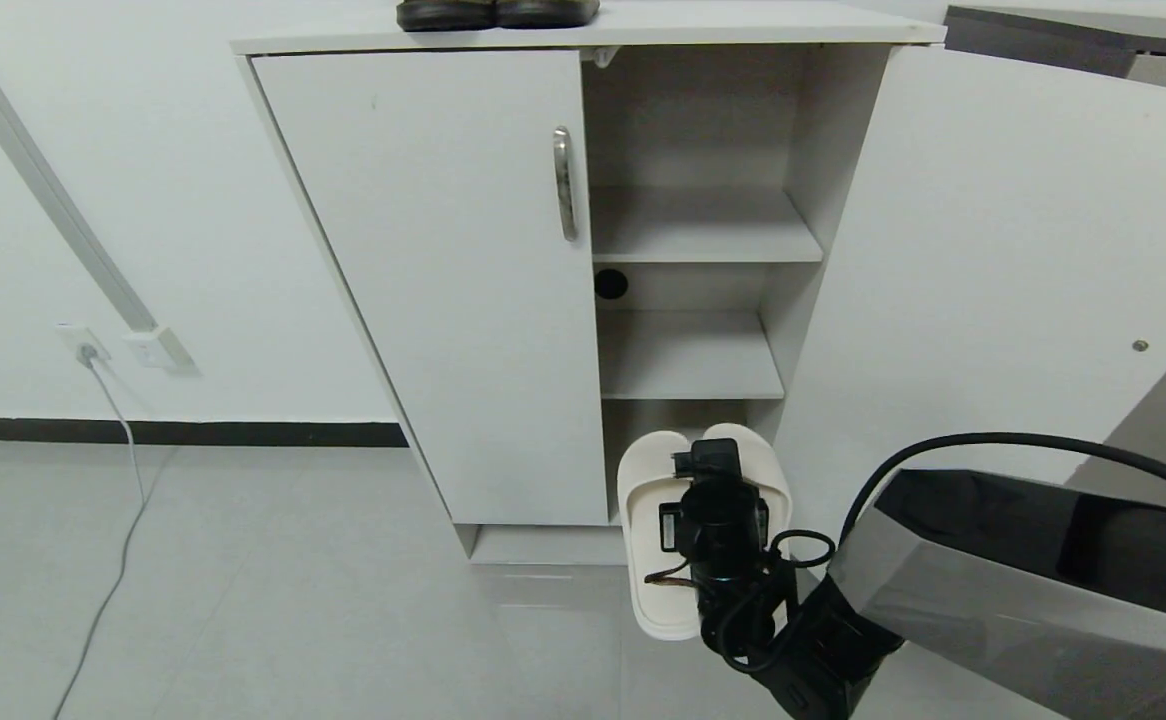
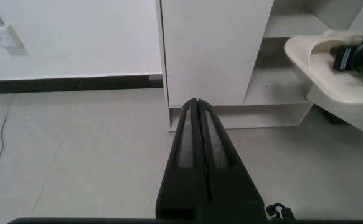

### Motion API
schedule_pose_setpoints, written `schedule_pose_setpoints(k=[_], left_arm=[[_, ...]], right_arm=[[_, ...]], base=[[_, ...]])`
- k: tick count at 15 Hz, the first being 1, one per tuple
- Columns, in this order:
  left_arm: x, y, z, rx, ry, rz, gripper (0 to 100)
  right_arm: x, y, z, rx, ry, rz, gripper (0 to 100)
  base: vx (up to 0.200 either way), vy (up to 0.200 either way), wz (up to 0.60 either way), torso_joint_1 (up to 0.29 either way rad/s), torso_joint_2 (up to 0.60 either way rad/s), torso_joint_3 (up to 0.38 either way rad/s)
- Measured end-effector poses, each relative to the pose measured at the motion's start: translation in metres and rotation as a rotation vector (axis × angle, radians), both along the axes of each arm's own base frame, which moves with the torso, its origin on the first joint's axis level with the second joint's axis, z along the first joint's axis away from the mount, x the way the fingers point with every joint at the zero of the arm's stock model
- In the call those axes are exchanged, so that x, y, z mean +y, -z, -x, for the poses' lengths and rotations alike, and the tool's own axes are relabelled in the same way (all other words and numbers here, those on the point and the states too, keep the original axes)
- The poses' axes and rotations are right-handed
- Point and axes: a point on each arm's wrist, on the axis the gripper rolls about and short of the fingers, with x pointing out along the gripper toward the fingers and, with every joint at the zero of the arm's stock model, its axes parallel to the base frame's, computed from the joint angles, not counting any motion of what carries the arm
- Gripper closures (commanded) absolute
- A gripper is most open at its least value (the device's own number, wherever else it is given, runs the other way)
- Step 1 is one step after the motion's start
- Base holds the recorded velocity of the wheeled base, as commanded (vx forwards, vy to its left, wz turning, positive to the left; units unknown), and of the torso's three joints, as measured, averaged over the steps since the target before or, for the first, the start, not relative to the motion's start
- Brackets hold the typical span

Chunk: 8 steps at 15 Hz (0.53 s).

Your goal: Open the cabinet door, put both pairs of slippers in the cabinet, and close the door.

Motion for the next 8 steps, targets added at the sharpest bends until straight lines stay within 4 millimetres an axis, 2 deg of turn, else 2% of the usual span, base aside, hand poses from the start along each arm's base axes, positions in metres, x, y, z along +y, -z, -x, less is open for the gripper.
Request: schedule_pose_setpoints(k=[2,8], left_arm=[[0.0,0.0,0.0,0.0,0.001,0.0,100],[0.0,0.0,0.0,0.0,0.0,0.001,100]], right_arm=[[-0.004,0.001,-0.006,-0.072,0.01,0.019,100],[-0.007,0.011,-0.01,-0.06,0.022,0.042,100]], base=[[0.0,0.0,0.0,0.0,0.0,0.0],[0.0,0.0,0.0,0.0,0.0,0.0]])
